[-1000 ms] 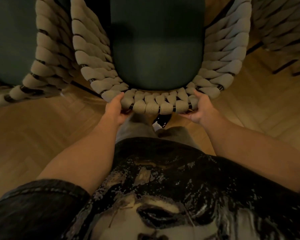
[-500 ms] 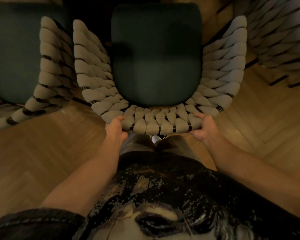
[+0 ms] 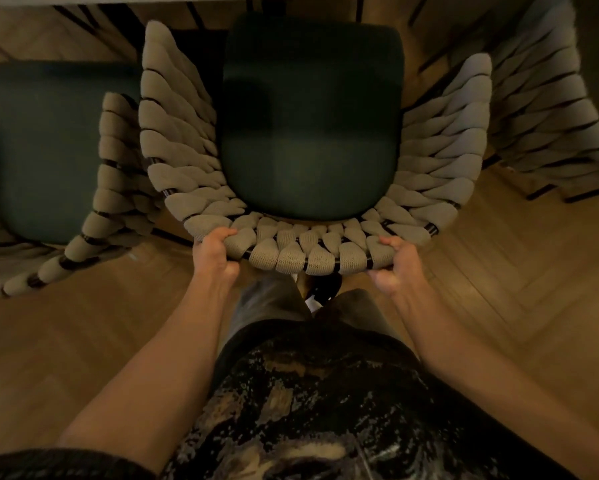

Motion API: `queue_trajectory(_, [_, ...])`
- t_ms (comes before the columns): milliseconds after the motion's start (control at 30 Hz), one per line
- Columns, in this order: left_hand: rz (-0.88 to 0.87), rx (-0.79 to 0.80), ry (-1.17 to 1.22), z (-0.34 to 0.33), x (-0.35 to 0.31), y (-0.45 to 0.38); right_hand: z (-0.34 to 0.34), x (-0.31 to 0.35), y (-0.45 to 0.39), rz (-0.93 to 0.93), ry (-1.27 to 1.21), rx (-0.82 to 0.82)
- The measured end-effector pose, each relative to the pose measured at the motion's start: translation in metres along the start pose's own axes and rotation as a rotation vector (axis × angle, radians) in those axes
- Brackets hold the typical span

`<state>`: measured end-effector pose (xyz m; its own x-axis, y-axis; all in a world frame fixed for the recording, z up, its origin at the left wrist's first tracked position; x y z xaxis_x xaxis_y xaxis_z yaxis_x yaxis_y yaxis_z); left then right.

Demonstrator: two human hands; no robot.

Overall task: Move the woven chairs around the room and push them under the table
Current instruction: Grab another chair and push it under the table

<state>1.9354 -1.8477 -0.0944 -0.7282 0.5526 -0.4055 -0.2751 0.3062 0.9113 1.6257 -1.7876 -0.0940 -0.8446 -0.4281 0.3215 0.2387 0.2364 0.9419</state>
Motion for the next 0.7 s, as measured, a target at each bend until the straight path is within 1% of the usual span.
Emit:
queue_trajectory(100, [0.012, -0.008, -0.015, -0.019, -0.004, -0.015, -0.017, 0.016, -0.016, 0.035, 0.021, -0.015])
queue_trajectory(333, [0.064, -0.042, -0.021, -0.058, -0.007, -0.049, -0.05, 0.049, -0.051, 0.049, 0.11, -0.036])
queue_trajectory(467, [0.061, -0.044, -0.052, -0.078, -0.01, -0.063, -0.063, 0.058, -0.067, 0.044, 0.123, -0.057])
queue_trajectory(600, [0.021, -0.025, -0.087, -0.104, -0.023, -0.072, -0.084, 0.069, -0.074, 0.03, 0.132, -0.035])
queue_trajectory(700, [0.038, -0.036, -0.127, -0.117, -0.025, -0.073, -0.095, 0.081, -0.079, 0.017, 0.176, -0.034])
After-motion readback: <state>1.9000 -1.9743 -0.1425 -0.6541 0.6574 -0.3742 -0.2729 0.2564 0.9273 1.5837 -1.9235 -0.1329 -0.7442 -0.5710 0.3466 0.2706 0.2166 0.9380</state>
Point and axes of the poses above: each hand's wrist, its own y-axis away from the middle knuckle, its own z-axis out of the back of the hand, x = y × z, the point moved 6 cm from there along -y, towards the middle knuckle, and after that the axes turned 5 degrees about z, right-handed, at the moved point
